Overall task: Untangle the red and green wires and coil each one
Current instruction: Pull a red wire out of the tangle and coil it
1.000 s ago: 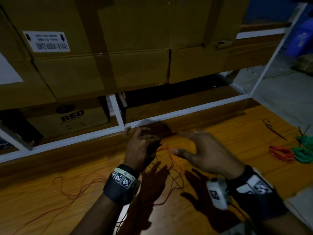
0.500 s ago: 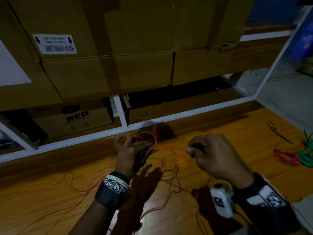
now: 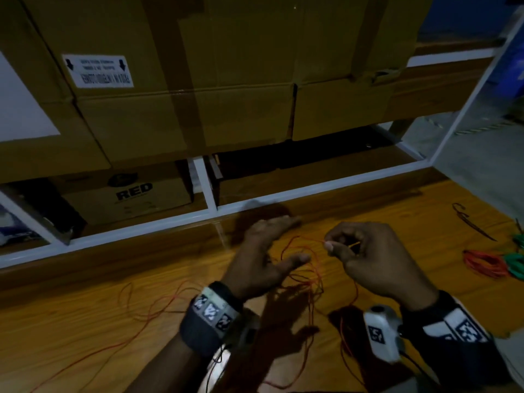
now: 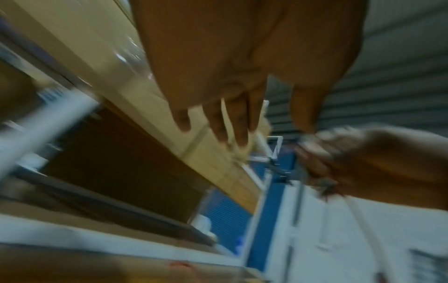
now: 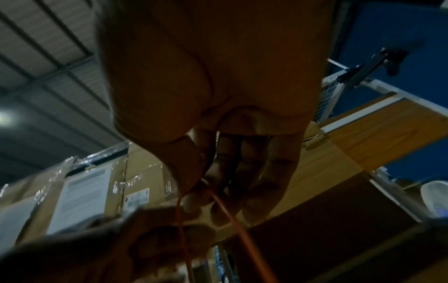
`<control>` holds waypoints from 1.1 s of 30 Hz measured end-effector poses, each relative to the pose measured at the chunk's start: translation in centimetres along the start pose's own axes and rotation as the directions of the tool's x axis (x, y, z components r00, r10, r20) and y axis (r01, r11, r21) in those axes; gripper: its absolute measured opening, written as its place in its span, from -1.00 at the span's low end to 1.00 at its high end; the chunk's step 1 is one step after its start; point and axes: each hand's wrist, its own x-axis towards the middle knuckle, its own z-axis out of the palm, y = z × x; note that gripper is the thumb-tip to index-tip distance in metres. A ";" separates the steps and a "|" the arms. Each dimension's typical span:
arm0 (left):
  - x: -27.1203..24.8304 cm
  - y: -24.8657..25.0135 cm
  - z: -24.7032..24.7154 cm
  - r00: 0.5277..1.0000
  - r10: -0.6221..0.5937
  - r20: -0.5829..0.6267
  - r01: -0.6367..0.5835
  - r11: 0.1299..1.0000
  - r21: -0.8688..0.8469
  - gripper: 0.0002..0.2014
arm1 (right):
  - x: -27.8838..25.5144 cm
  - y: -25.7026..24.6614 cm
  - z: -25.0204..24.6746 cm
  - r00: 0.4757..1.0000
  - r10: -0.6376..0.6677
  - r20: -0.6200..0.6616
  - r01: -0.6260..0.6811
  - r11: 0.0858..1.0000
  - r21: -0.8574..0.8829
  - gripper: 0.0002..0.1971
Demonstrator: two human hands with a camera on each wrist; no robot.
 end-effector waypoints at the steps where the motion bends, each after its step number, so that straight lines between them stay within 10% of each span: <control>1: 0.5 0.7 0.7 1.000 0.008 0.013 -0.007 0.998 -0.063 -0.56 | 0.2 -0.5 0.0 1.000 -0.028 -0.012 0.028 0.999 0.019 -0.88; 10: -0.6 -3.7 -2.6 0.992 -0.115 0.061 0.127 0.960 -0.250 -0.85 | -1.4 4.1 -7.8 0.943 0.047 -0.329 -0.044 0.999 0.016 -0.83; 14: -0.1 -3.3 -3.3 0.990 -0.107 -0.094 0.079 0.961 -0.264 -0.87 | -2.1 5.9 -6.5 0.978 0.152 -0.140 -0.159 0.987 -0.038 -0.79; 20: 1.1 -0.4 -0.1 1.000 0.012 0.025 -0.009 0.993 -0.119 -0.86 | 0.0 1.1 0.7 0.989 0.021 0.149 -0.013 0.998 -0.053 -0.50; 26: 0.3 -1.9 -1.3 0.981 -0.189 -0.038 0.117 0.741 -0.661 -0.73 | 2.5 -0.3 3.3 0.978 -0.175 0.118 0.172 0.985 0.030 -0.79; 29: -0.5 -1.7 -2.7 0.984 -0.106 0.147 0.169 0.828 -0.534 -0.80 | 3.1 -0.2 2.1 0.971 -0.220 0.091 0.229 0.968 -0.103 -0.80; 33: 0.6 -2.0 -3.8 0.995 -0.073 0.067 0.085 0.975 -0.203 -0.90 | 3.5 -1.1 1.3 0.960 -0.278 0.020 0.278 0.950 -0.143 -0.82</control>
